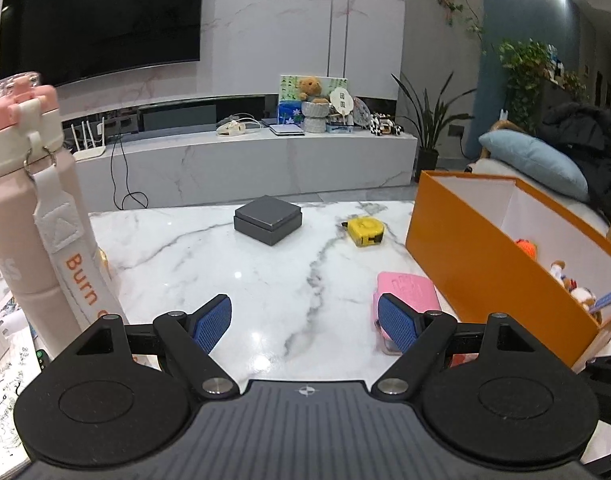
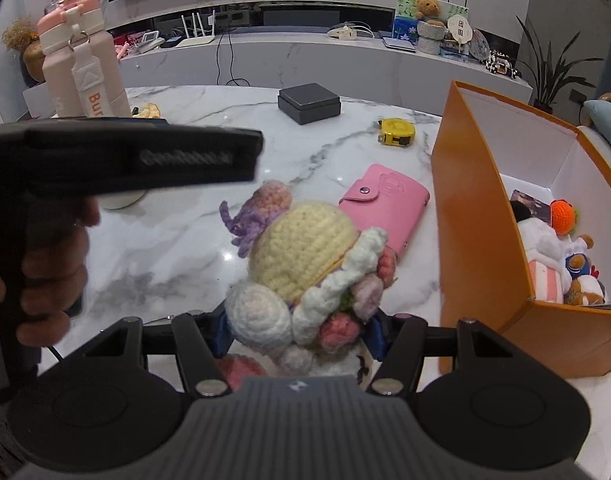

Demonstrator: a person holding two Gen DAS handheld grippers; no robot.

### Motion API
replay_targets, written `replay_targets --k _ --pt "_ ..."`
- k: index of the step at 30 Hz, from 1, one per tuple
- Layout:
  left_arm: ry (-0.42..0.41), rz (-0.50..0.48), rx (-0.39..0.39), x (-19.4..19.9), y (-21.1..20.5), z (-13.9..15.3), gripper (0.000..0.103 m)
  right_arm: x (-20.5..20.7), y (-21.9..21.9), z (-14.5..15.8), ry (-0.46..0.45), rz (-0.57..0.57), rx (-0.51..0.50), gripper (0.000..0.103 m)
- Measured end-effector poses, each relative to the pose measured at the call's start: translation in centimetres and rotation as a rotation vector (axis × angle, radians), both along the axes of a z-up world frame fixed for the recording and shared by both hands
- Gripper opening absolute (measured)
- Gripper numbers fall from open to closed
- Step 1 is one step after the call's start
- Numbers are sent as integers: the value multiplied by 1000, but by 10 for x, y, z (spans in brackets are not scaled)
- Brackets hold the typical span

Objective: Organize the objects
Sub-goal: 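Lift the bunny plush with the right gripper while the left gripper moves to the dark gray box, then close the left gripper on the dark gray box and lift it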

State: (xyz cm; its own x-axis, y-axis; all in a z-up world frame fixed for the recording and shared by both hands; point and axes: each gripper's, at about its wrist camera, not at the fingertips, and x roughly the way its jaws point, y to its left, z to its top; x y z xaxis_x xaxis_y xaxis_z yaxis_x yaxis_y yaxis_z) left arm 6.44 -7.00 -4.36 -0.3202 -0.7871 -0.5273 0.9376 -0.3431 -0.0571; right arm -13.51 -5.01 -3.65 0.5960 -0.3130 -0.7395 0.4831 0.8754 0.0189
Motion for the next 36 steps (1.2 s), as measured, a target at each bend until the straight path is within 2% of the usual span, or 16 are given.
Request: replay_targets --k 7,10,13,17,20,24,26,28,31,33,36 --pt "-12 26 2 -11 -18 14 95 0 1 -8 4 2 33 63" --pt "-50 -6 7 -24 -41 23 95 -2 0 -10 -1 8 47 63" --pt "-65 -115 44 -41 -76 31 95 -4 -2 -9 -15 8 58 63" --pt "-230 -156 63 -74 -131 34 96 -8 -4 -8 -34 19 74 63" --pt "-327 -164 122 -95 -175 30 96 -12 -10 -6 -52 18 97 64" --pt "-380 -174 213 -115 -231 17 96 -19 -18 -2 -65 10 100 64" --pt "-442 -297 238 -122 -250 8 96 -24 -24 0 -73 2 106 64" --pt "-569 -408 244 -128 -263 -2 96 -29 -29 1 -85 -4 122 64" --pt "-722 -481 248 -130 -280 -16 96 -33 -34 2 -90 -5 144 64" --pt "-750 -530 277 -129 -294 -20 96 -32 -37 1 -91 1 156 64" --pt "-741 -588 367 -126 -311 -35 96 -29 -40 0 -91 4 179 64"
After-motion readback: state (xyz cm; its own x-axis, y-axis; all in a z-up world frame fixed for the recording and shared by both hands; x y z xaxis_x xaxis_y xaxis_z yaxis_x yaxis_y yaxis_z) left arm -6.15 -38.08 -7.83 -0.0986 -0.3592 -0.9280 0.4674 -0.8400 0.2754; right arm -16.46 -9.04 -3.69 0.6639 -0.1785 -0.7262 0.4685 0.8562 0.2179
